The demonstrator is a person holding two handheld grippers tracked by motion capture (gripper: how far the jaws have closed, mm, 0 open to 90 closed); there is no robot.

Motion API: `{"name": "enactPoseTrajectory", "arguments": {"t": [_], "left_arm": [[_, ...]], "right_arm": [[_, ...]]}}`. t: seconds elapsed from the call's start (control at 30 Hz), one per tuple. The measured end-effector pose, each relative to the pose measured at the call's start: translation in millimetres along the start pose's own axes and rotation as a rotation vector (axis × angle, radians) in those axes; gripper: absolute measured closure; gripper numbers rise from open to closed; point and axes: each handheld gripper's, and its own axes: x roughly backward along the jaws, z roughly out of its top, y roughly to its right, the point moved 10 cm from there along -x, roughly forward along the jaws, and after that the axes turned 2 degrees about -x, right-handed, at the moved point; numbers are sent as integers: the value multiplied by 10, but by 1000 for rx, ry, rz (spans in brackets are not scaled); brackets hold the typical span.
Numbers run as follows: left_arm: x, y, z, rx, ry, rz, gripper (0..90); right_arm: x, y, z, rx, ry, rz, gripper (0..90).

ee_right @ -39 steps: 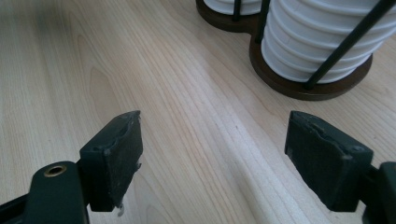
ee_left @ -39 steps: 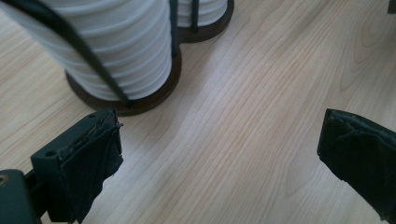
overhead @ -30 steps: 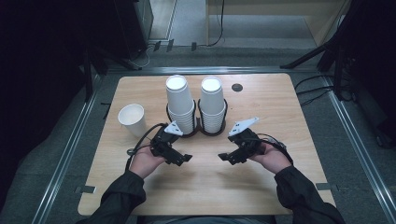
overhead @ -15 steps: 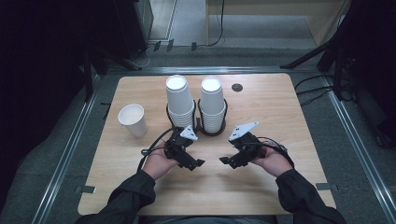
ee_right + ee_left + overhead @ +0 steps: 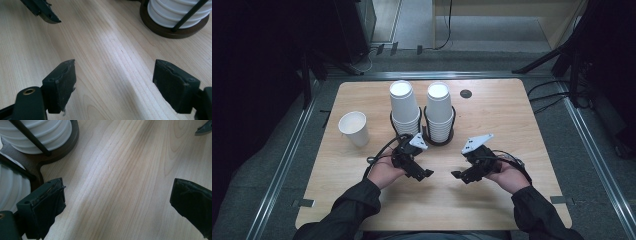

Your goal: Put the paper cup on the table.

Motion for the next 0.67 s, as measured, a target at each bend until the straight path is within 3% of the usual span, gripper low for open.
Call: {"name": "enactPoseTrajectory", "arguments": {"t": [0.27,0.67], "left_arm": [[-50,18,-13,-19,-18,-3,0],[-65,-12,-49,-11,-24,-5,0]], "right_arm": [[6,1,-29,1,-6,-3,194],[-1,14,-20,8,-3,-2,194]]}}
